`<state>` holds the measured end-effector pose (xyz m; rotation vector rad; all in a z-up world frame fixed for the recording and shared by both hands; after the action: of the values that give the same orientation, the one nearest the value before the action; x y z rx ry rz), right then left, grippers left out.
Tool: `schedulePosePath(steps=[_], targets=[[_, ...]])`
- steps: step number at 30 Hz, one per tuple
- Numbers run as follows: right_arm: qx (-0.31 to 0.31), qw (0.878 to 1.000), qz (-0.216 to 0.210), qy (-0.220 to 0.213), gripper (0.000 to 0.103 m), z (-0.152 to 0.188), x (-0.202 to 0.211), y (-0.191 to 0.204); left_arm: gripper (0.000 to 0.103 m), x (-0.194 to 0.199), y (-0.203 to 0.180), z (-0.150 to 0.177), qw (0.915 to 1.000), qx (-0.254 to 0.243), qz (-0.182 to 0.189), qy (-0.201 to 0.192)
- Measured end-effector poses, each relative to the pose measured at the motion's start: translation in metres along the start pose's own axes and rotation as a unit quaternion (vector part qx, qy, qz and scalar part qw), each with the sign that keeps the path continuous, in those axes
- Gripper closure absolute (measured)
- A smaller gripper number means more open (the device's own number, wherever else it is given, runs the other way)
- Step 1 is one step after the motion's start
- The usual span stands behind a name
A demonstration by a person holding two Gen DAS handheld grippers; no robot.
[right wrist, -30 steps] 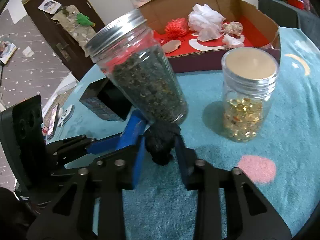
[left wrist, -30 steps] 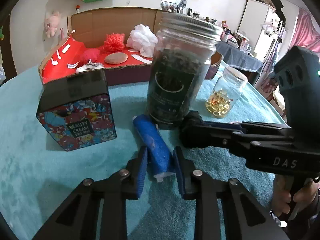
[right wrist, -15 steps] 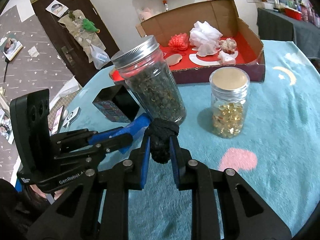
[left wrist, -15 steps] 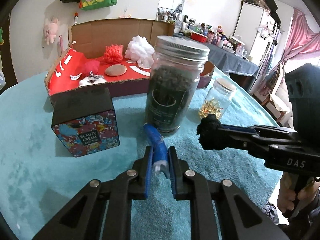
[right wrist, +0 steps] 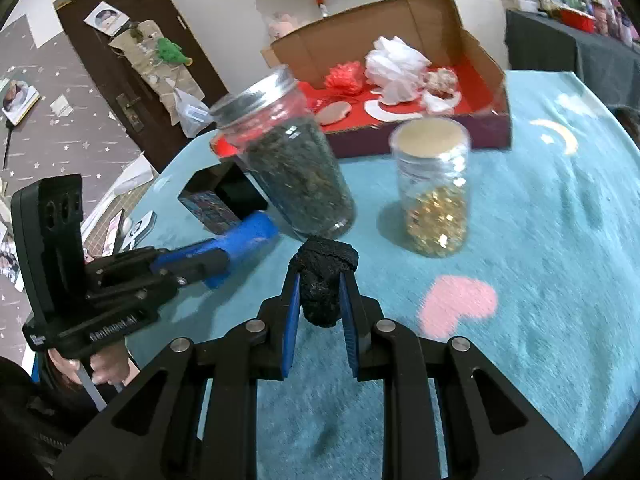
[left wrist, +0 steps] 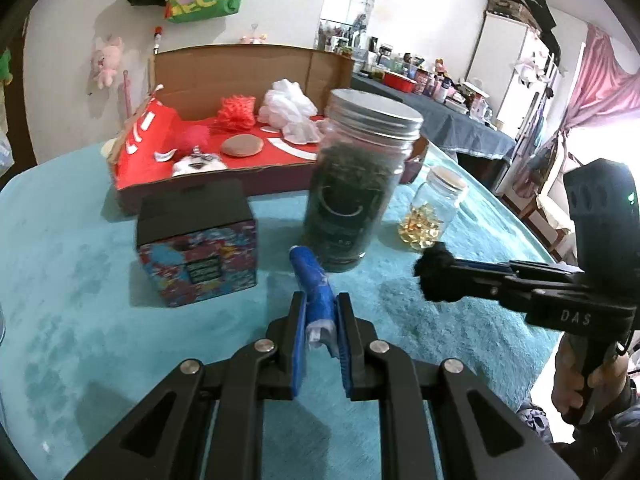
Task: Organize soft objects
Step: 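Carry the black scrunchie with the right tool while the left tool carries the blue tube into the box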
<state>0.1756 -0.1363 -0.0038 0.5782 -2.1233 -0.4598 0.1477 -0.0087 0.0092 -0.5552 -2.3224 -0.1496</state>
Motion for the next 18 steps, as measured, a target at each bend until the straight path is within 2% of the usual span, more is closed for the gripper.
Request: schedulePosePath(steps=[18], targets=[[-0.041,0.999,0.019,-0.014,0.084,-0.004,0.035,-0.042,0.088,0.042,0.057,0.032,0.9975,0.048,-0.053,0.002]])
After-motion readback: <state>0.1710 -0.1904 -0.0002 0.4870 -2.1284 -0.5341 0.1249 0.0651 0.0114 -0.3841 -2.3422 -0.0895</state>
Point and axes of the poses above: each gripper's, at about its wrist camera, not at the fingertips, and x roughly against the way its jaws point, y to its left, z to its underside, the point moved 7 cm from there along -x, roughly the way its jaws point, and after that the axes turned 10 degrees about -x, right-handed, at the moved point
